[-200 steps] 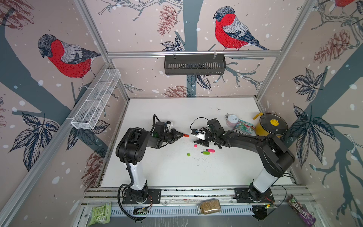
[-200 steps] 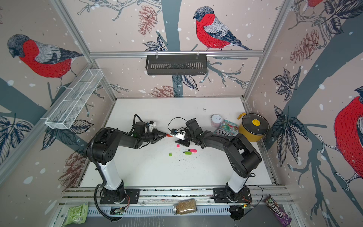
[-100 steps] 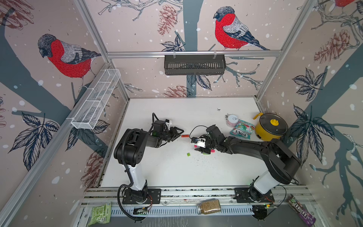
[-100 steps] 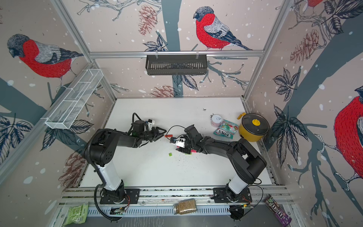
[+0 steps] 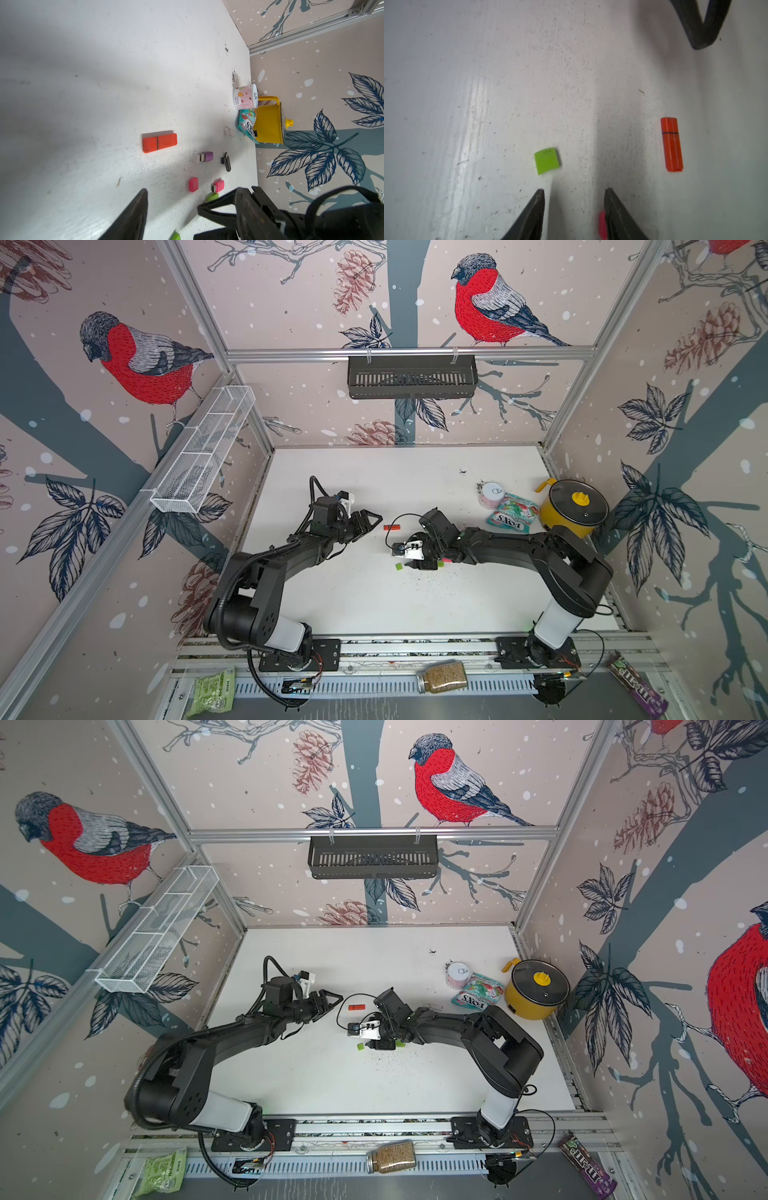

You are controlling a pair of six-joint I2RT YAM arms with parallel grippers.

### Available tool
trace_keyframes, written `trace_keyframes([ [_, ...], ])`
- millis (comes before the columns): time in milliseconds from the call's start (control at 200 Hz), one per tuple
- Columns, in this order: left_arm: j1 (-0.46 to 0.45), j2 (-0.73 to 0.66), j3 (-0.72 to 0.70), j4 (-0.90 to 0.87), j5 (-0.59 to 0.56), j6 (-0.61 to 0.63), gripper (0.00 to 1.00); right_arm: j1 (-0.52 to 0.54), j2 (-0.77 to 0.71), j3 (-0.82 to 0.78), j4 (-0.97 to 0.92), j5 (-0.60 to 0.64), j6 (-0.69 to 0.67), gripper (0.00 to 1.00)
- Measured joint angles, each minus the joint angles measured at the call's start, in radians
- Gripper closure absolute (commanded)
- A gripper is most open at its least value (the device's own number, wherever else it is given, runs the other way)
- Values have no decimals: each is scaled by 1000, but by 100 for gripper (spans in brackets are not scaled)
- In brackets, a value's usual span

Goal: Close the usb drive cover
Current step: Pick up the cover from the center of the board.

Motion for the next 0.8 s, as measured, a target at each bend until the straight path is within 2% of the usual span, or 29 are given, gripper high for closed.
trace_keyframes([
  [175,19,-189,-99,-111,-22,21,34,-1,63,61,-69,-19,-72,55],
  [335,47,-304,-156,-183,-25,26,34,0,99,101,-90,-50,-107,57],
  [800,54,-375,-223,-256,-20,25,34,8,124,122,-108,-95,-145,57],
])
